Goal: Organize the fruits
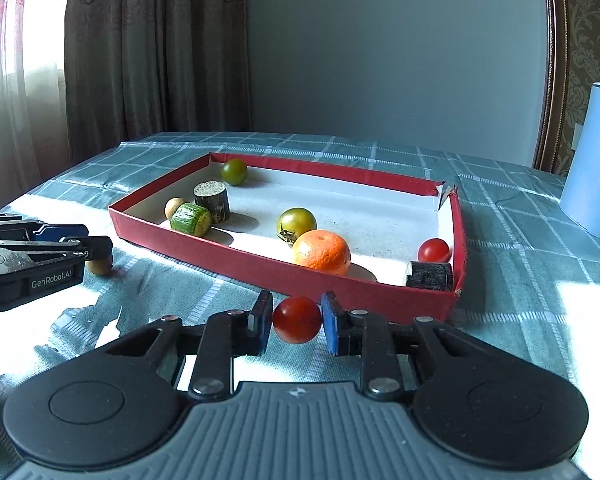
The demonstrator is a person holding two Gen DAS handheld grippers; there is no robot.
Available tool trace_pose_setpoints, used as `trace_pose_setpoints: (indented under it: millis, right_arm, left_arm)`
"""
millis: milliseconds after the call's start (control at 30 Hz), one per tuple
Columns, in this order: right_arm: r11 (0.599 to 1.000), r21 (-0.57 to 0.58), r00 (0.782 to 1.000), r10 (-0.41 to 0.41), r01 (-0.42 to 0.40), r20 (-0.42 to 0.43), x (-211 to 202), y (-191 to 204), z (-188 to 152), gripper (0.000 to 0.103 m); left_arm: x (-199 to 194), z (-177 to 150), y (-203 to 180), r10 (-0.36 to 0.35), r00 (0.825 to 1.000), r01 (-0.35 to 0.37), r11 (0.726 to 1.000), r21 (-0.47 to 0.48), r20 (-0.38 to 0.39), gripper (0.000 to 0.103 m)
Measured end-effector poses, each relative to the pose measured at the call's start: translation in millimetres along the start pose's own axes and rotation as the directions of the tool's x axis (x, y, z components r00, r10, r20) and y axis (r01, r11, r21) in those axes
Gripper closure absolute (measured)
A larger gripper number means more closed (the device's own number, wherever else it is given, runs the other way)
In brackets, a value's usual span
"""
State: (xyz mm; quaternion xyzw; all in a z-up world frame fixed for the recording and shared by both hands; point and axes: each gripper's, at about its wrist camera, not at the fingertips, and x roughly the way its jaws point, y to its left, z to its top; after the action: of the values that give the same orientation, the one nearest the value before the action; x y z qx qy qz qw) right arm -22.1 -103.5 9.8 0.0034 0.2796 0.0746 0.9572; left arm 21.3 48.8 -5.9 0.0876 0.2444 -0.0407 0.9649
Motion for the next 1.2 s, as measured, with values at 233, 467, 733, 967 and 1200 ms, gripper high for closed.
trace_pose_setpoints:
  millis: [233,467,733,967,1200]
  right_arm:
    - [0.999,0.026,0.999,-0.032,0.033,-0.04,-5.6,-4.0,-16.3,0.073]
    - [0.995,0.095,0.999,-0.007,0.003,0.048,-50.4,-32.0,-34.6,0.071]
    - [0.996,0.057,0.994,-0.07,0.065,0.088,-63.6,-44.6,-40.9,0.015]
    - [1.0,0.003,0.999,-0.031,0.031,-0.011,-21.3,-14.1,-22.4,0.017]
    - [0.999,0.041,0.998,-0.011,0.014,-0.068,-1.3,-16.3,-19.6,0.073]
  left_arm:
    - [-1.6,-0.6,-4.5,-0.013,1.0,0.013,1.0,0.025,0.005,0.08]
    - [-2.7,-0.9,-7.7,-0.026,1.0,0.026,0.999,0.039,0.009,0.08]
    - [-5.0,-1.4,-8.8,-0.037,0.999,0.036,0.998,0.045,0.021,0.08]
    - [-1.6,-2.3,-12.7,-0.029,1.0,0.029,0.998,0.064,0.007,0.08]
    - [0.8,-2.3,-13.2,-0.021,1.0,0.021,0.998,0.066,-0.005,0.08]
